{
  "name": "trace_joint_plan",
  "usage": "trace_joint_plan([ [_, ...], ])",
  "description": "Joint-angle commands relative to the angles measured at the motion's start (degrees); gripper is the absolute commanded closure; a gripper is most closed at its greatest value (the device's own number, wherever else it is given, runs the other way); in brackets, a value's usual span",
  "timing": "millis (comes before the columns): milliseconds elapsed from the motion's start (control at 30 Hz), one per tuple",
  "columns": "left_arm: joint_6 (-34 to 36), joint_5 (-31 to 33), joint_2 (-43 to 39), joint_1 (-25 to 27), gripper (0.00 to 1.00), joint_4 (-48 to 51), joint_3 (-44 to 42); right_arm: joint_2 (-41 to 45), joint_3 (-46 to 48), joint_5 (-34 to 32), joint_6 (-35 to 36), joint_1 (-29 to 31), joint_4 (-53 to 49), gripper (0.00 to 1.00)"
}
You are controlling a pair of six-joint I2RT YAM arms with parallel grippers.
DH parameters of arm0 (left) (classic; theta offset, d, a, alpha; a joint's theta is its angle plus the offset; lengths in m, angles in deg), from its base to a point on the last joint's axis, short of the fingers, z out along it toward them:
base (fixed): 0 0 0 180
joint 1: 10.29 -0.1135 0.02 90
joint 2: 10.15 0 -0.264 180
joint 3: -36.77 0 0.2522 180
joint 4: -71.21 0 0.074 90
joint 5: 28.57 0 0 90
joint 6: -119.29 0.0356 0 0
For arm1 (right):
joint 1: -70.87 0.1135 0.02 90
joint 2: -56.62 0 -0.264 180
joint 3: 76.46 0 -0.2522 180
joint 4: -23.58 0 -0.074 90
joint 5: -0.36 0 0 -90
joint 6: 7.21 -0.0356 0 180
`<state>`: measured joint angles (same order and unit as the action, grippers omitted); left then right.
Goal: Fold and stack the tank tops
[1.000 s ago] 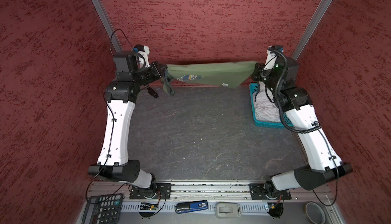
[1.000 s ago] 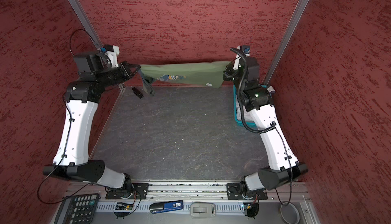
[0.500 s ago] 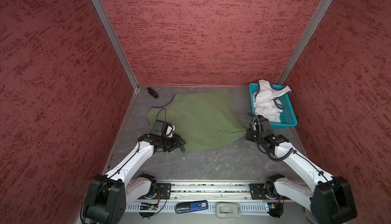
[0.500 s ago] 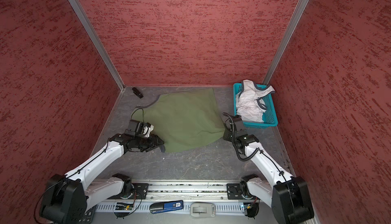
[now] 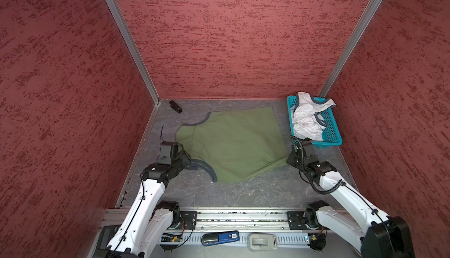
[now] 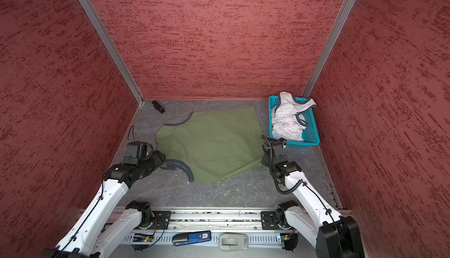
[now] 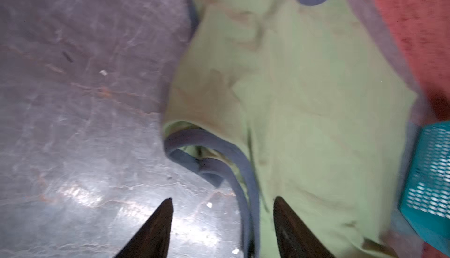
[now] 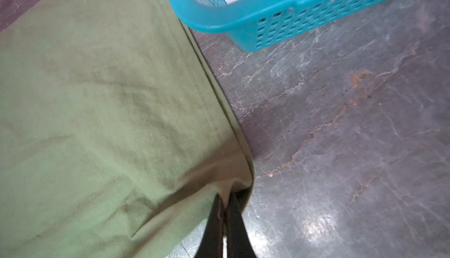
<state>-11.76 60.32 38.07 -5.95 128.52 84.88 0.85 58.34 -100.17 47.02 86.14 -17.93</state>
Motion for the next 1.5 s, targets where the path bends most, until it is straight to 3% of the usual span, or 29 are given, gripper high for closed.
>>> trace_joint_plan([
  [0, -2.4, -0.1, 3.7, -1.6, 0.38, -2.1, -3.6, 0.5, -0.9, -1.7, -1.1, -0.2, 0.0, 1.0],
  [433, -2.2, 2.3, 16.8, -3.1, 0.48, -9.5, -3.7, 0.3, 0.6, -1.9, -0.6, -0.4, 2.0, 1.0],
  [567, -2.7, -0.1, 22.8, -4.3, 0.53, -11.0, -2.3, 1.2, 1.0, -1.9, -0.8, -0.7, 2.0, 1.0],
  [733, -2.5, -0.5, 27.3, -5.2, 0.66, -12.2, -0.3, 2.0, 1.4, -1.5, -0.7, -1.4, 2.2, 1.0],
  [867, -0.9, 0.7, 28.4, -7.7, 0.85, -11.1, 1.6, 2.2, 1.5, -1.5, -0.7, -2.4, 1.6, 1.0],
  [967, 1.5, 7.5, 24.3, -8.3, 0.95, -6.5, 4.9, 2.2, 1.6, -0.7, -0.6, -3.6, 1.0, 1.0],
  [1067, 3.4, 24.3, 17.8, -4.3, 0.96, 1.1, 9.6, 2.5, 1.8, 0.9, 0.0, -3.7, 1.5, 1.0],
  [1167, 4.8, 34.2, 13.3, 0.3, 0.96, 4.8, 12.0, 1.5, 1.8, 4.3, 0.5, -3.7, 2.6, 1.0],
  [1233, 4.1, 34.8, 12.2, 2.0, 0.91, 6.4, 11.8, 0.2, 1.6, 6.0, 0.6, -3.7, 2.9, 1.0],
  [1333, 1.3, 28.6, 12.3, 1.3, 0.55, 8.1, 9.3, -0.7, 1.3, 6.3, 0.7, -3.7, 2.7, 1.0],
  [1467, -0.8, 19.3, 9.8, 1.2, 0.43, 6.7, 5.2, 0.3, 0.4, 4.4, 0.8, -3.7, 1.4, 1.0],
])
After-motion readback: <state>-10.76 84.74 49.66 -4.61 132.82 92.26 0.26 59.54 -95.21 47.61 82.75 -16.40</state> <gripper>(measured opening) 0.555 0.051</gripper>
